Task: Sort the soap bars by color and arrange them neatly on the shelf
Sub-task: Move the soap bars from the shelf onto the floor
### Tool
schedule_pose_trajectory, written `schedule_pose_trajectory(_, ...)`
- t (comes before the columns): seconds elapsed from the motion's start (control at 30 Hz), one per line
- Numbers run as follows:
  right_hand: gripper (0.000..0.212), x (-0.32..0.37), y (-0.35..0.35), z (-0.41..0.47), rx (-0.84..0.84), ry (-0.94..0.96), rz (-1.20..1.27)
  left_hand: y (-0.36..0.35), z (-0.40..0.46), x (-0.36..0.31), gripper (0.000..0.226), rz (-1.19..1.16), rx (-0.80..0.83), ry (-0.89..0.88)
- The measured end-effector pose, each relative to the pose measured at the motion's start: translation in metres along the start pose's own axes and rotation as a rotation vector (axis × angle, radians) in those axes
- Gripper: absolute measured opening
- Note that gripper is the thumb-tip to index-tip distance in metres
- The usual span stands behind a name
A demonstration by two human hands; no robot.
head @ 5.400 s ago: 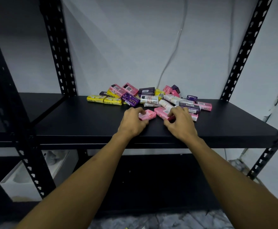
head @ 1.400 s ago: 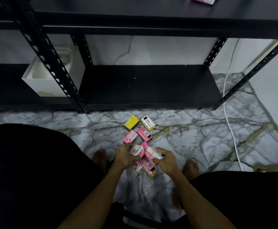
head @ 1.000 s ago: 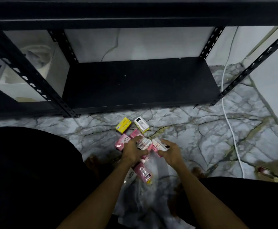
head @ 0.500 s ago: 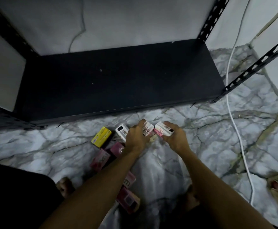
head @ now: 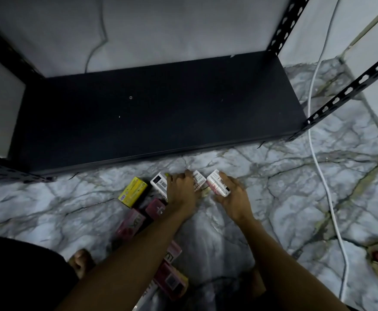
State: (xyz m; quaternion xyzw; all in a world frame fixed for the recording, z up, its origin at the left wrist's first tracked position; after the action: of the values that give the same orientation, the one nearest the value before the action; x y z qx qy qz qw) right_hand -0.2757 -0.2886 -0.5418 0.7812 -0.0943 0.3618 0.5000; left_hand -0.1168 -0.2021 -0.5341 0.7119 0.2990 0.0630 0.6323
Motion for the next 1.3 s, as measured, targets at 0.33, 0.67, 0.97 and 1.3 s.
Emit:
schedule_pose_trajectory(0.33, 0.063, 0.072, 0.094, -0.028, -0.218, -0.028, 0.222, 0.147, -0.031, -0.026, 0.066, -0.158, -0.164, -0.087)
schedule_pose_trajectory(0.67, 0.050, 0.254, 0.270, -0.111, -0.626, 0.153, 0.650, 0.407, -0.131, -0.071, 0.055, -0.237, -0.610, -0.324)
schedule_pose_trajectory(0.97, 0.052, 0.411, 0.334, -0.123, -0.611, 0.437, 0.237, 0.543, -0.124, -0.051, 0.052, -0.129, -0.690, -0.318)
schedule_pose_trajectory(1.3, 0.086, 0.450, 0.342, -0.009, -0.410, 0.242, -0.060, 0.568, -0.019, 0.032, 0.054, -0.149, -0.459, -0.146)
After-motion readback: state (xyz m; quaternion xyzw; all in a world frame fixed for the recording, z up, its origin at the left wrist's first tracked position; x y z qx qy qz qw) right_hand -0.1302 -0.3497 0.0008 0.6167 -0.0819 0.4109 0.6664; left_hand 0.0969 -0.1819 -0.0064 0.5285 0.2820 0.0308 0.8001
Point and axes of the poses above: each hand's wrist, its own z-axis towards the middle knuckle, its own y-axis out of the back of the hand, x = y × z, the point moved 10 cm from there along z, towards the middle knuckle, and after that the axes turned 9 degrees about -y, right-handed, at the moved point
